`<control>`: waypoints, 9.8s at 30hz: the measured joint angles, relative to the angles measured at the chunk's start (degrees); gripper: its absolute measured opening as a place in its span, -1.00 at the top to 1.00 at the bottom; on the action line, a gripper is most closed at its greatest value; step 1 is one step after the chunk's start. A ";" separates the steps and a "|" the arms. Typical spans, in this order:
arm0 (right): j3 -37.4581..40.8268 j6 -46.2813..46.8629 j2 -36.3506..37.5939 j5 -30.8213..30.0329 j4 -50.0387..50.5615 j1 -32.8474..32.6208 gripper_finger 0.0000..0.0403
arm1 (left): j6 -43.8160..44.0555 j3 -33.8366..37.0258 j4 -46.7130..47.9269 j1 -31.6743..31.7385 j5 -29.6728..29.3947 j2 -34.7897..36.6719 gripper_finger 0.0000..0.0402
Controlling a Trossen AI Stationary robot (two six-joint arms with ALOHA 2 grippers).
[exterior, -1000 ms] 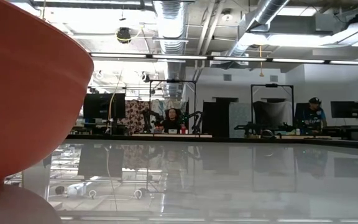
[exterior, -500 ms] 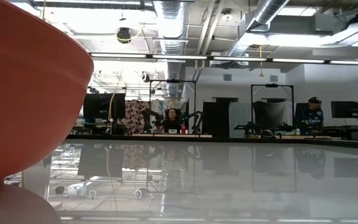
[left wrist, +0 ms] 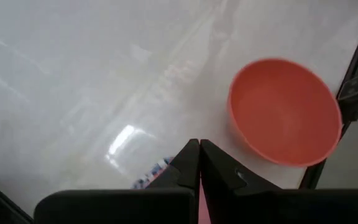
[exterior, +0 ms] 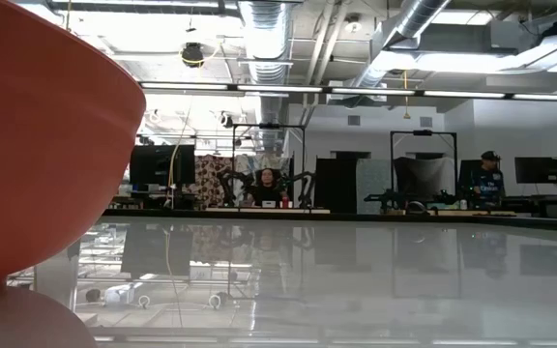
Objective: Nest bowls inside each other by size order
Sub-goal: Stack the orange bowl onto the pink bowl, then stack the gray bowl onto the orange bowl
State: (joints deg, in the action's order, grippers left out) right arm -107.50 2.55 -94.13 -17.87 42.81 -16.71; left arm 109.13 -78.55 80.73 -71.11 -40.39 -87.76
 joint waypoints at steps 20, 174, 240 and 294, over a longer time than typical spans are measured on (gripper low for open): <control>5.70 8.44 -19.53 6.54 -24.76 -1.75 0.48 | -11.70 -7.60 9.31 0.02 -1.64 0.12 1.00; -27.15 21.98 -55.28 14.98 -51.99 1.86 0.84 | -24.28 -2.44 8.98 1.20 -6.89 20.80 0.56; -27.13 16.31 -46.10 18.94 -49.17 1.02 0.14 | -16.90 -2.36 -0.15 1.05 2.94 19.18 0.60; -27.13 37.90 -19.50 -5.22 40.70 -13.39 0.16 | -12.40 -24.59 -4.57 -5.11 0.14 -16.12 1.00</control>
State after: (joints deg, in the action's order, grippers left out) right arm -134.63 40.45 -113.62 -23.09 83.50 -30.10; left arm 96.73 -103.14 76.16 -76.23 -40.25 -103.88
